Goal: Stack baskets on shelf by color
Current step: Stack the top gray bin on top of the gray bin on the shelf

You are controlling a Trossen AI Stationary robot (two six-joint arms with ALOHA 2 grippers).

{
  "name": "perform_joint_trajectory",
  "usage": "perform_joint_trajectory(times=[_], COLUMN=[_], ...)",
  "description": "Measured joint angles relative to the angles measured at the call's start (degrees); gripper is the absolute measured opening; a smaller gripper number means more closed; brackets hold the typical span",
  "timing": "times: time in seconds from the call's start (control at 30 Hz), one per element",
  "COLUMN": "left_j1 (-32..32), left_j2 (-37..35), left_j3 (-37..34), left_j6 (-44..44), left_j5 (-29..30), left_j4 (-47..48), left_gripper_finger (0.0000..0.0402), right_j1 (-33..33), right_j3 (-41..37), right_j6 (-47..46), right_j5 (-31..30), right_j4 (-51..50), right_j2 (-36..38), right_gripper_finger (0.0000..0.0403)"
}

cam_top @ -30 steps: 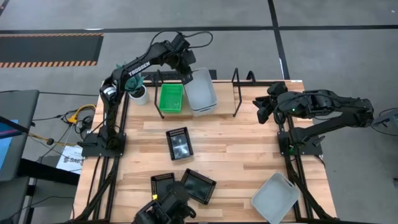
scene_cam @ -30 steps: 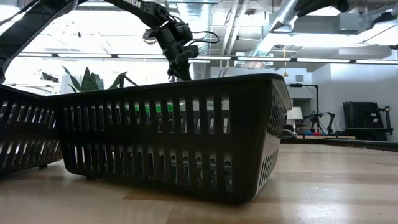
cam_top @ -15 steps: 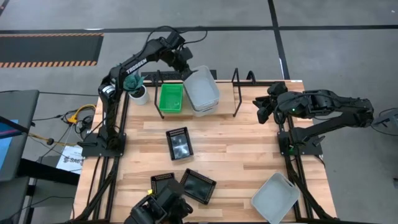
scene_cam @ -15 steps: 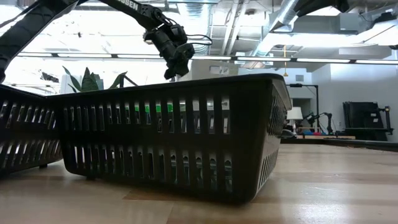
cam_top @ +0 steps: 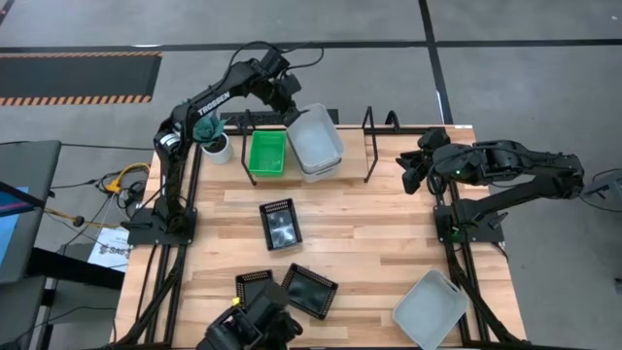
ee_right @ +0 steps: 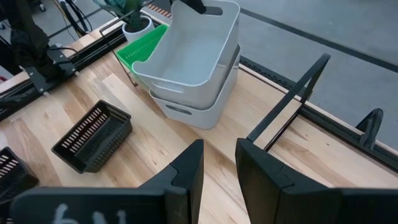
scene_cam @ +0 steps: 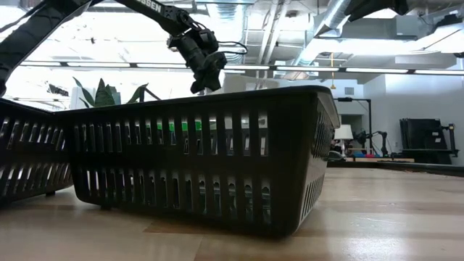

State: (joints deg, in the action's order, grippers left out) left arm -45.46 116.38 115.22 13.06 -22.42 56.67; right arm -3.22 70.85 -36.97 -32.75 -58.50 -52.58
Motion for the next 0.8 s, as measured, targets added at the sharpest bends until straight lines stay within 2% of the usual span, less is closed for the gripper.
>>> perform_joint_trajectory(times=[0.13,0.53,0.8], left_j1=[0.09,0.2,0.2], left_j2=[0.0,0.0,0.0], left_j3=[0.01,0.0,-3.98], left_j6=[-1.67,-2.27,-2.95], left_j5=[-1.8,-0.49,-0.26], left_j4=[0.01,0.39,-0.73], left_gripper_finger=[0.0,0.0,0.0], right_j1=[0.0,0.0,0.0], right_j3=[0.0,0.0,0.0], right_j6=[0.02,0.0,0.02], right_j5=[0.0,0.0,-0.01], right_j4=[0.02,0.02,0.02], right_j2=[0.0,0.0,0.0], right_gripper_finger=[0.0118,0.0118,0.0118])
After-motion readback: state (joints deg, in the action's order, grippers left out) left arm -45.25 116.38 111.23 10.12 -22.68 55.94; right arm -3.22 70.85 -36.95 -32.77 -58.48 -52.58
